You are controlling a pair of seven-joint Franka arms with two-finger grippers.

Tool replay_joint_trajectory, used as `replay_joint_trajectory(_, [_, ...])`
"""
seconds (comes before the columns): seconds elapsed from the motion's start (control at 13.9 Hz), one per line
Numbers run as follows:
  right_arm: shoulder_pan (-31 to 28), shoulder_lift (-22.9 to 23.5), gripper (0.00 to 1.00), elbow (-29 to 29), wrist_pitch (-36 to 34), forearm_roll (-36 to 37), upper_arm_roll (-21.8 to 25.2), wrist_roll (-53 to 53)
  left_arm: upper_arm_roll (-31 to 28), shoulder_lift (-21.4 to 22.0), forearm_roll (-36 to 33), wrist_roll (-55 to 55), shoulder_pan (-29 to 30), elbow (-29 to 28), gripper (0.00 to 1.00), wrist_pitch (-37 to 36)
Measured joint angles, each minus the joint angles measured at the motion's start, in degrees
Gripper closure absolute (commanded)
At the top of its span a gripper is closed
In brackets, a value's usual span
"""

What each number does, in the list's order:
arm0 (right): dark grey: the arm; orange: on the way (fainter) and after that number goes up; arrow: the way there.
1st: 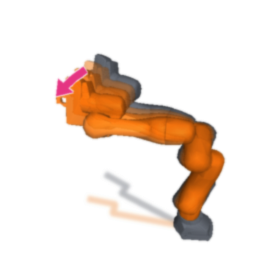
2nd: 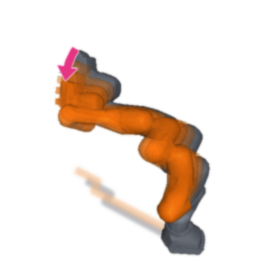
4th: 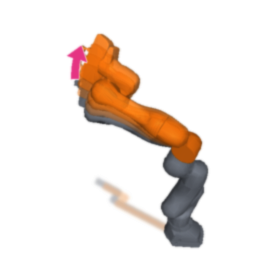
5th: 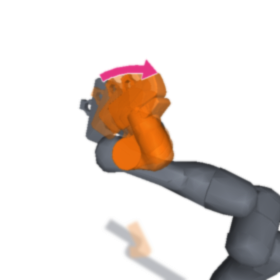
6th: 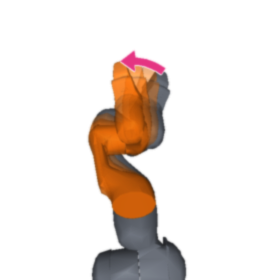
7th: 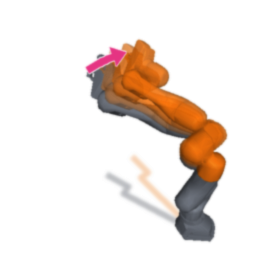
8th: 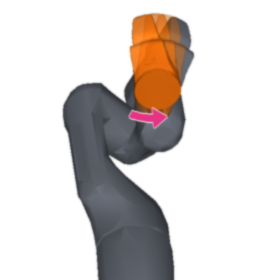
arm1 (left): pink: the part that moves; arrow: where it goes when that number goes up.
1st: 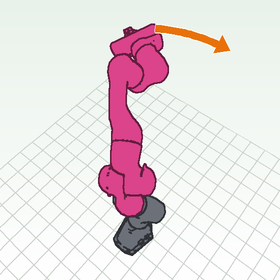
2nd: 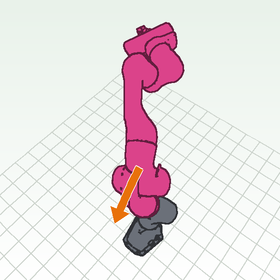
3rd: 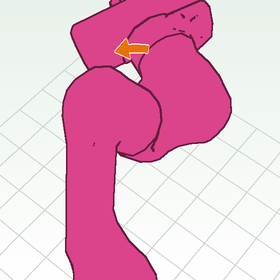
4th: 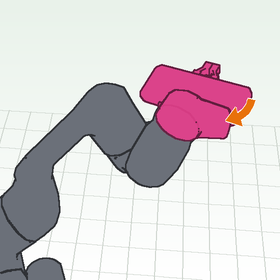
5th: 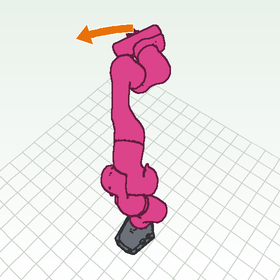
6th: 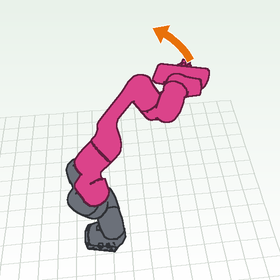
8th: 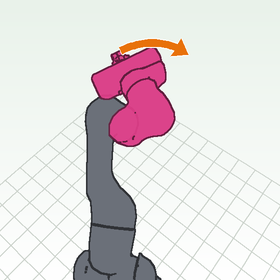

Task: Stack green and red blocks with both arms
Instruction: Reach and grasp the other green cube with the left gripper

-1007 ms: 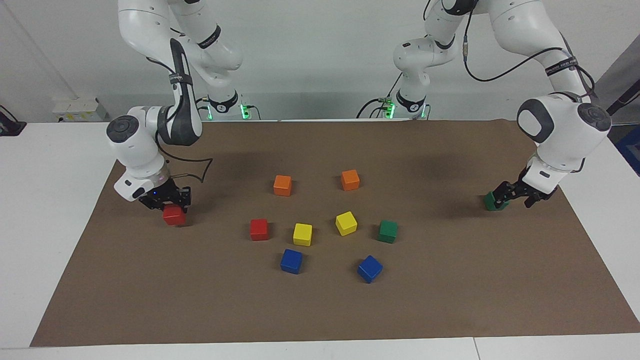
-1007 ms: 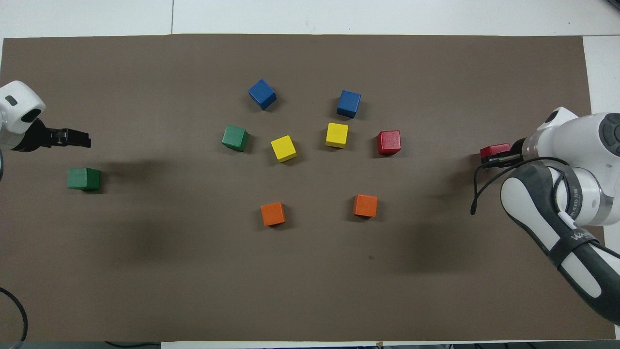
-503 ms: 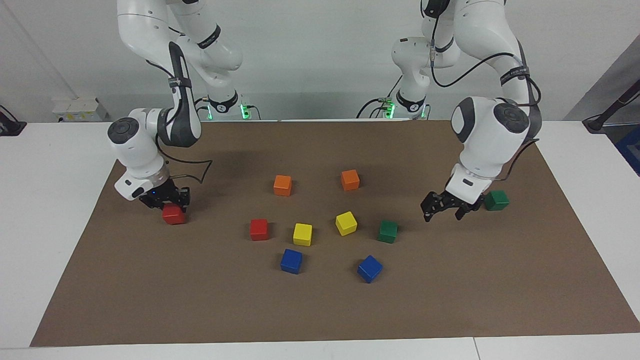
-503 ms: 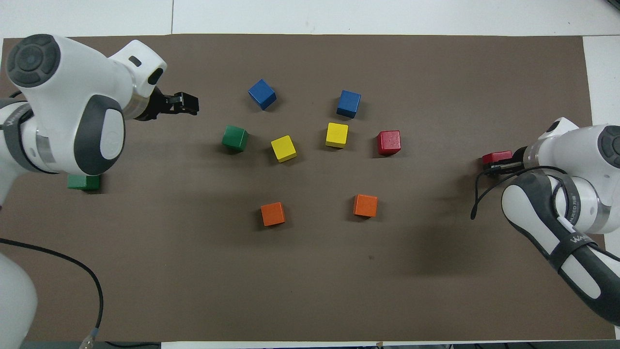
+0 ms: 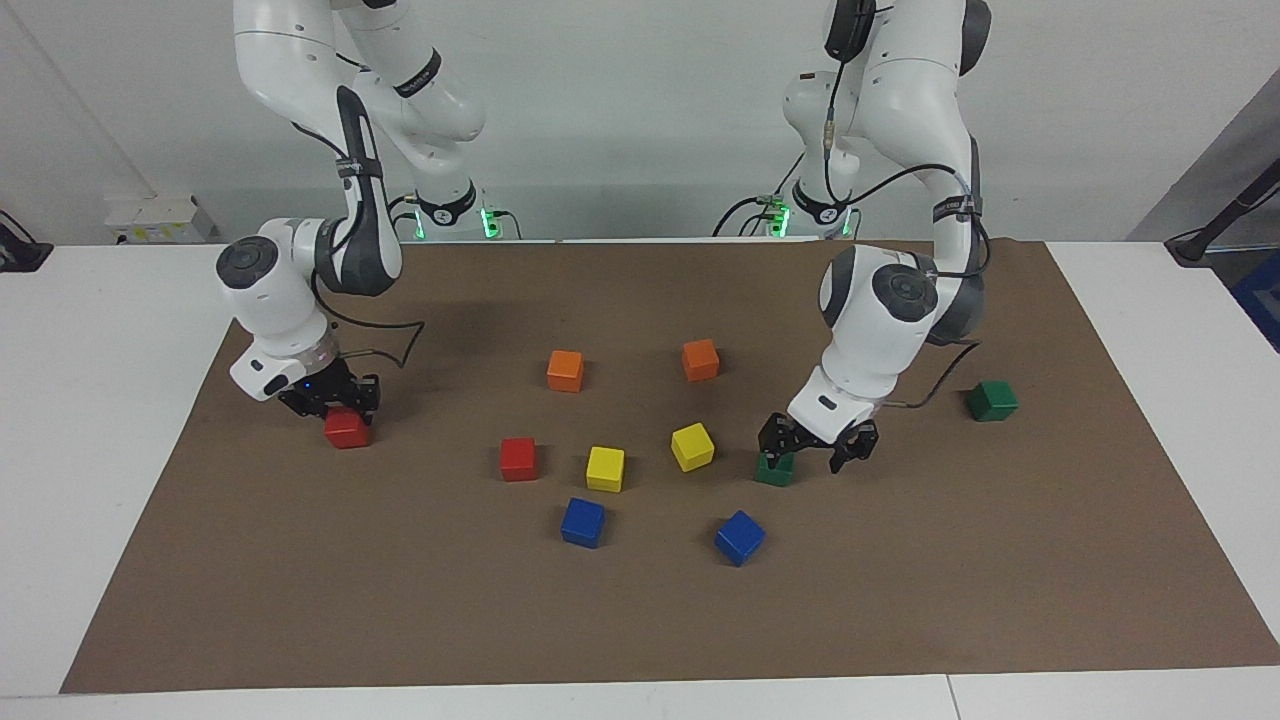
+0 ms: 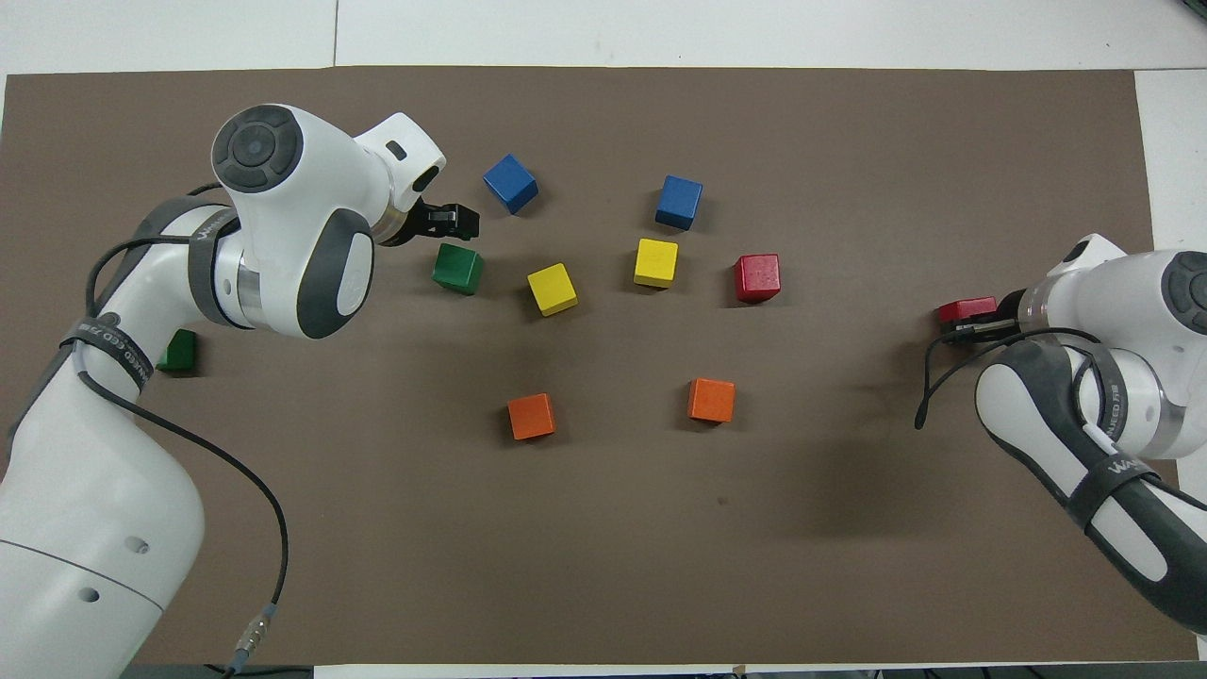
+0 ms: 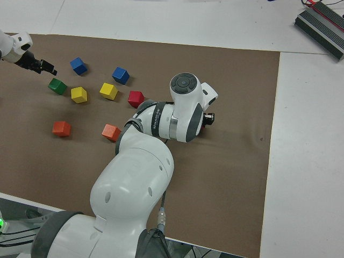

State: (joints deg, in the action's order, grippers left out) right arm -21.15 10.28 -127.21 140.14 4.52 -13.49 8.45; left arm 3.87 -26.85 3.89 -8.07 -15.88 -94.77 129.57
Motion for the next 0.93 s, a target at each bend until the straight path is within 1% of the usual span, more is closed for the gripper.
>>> replay_joint_trajectory(0.14, [-0.1, 0.0, 0.93, -0.3, 0.5, 0.0, 0.0, 0.0, 0.0, -1.1, 0.0, 3.2, 0.0, 0.6, 0.0, 0.0])
replay_joint_trajectory(0.36, [-0.1, 0.1, 0.91, -0.5, 0.6, 0.0, 0.0, 0.0, 0.1, -1.2, 0.0, 4.9, -0.5, 0.6, 0.0, 0.0])
replay_joint_trajectory(0.43, [-0.1, 0.1, 0.84, -0.5, 0.6, 0.0, 0.0, 0.0, 0.1, -1.2, 0.0, 4.9, -1.0, 0.6, 0.0, 0.1])
replay_joint_trajectory(0.5, [-0.1, 0.1, 0.51, -0.5, 0.6, 0.0, 0.0, 0.0, 0.1, -1.3, 0.0, 4.9, -1.5, 0.4, 0.0, 0.1])
replay_joint_trajectory(0.58, [-0.1, 0.1, 0.08, -0.5, 0.6, 0.0, 0.0, 0.0, 0.1, -1.5, 0.0, 4.9, -2.0, 0.1, 0.0, 0.2])
replay_joint_trajectory(0.65, [-0.1, 0.1, 0.0, -0.5, 0.6, 0.0, 0.0, 0.0, 0.1, -1.7, 0.0, 4.9, -2.4, -0.2, 0.0, 0.2])
replay_joint_trajectory(0.93, [-0.1, 0.1, 0.0, -0.3, 0.5, 0.0, 0.0, 0.0, 0.0, -2.1, -0.3, 5.2, -2.7, -1.3, 0.0, 0.1])
